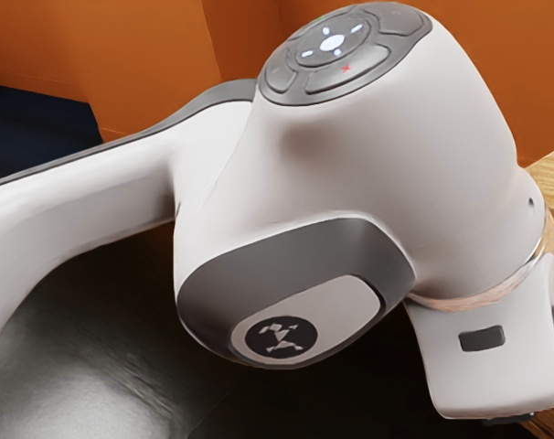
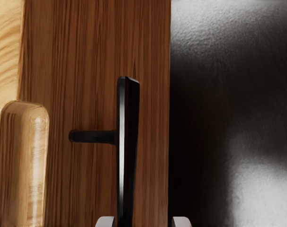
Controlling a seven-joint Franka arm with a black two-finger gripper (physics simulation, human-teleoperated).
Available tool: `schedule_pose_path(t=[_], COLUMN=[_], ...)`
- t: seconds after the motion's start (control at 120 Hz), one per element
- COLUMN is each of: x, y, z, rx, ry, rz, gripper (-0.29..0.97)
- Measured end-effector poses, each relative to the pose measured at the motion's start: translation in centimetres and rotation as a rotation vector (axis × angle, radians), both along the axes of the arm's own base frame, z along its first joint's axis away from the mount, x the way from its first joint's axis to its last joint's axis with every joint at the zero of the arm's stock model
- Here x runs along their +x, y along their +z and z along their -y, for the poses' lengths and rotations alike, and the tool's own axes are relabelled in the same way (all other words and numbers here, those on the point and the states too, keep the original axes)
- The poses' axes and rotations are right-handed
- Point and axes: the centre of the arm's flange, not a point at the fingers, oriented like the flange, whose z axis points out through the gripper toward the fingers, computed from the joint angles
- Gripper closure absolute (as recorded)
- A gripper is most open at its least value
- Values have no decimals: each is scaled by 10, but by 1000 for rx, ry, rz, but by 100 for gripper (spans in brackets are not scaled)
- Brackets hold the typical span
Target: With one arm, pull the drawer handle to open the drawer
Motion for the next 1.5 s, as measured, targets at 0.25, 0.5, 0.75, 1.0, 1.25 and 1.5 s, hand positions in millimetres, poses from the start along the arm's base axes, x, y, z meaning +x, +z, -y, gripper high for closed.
schedule_pose_path(t=[0.25,0.5,0.75,1.0,1.25,1.5], x=[-8,-20,-30,-40,-50,-64], y=[-1,2,-1,-4,-4,-3], z=[-4,-8,-8,-12,-19,-22], rx=[1,-4,-4,1,2,1], ry=[8,15,14,20,32,37], rz=[0,8,9,11,15,17], gripper=[62,62,62,61,61,61])
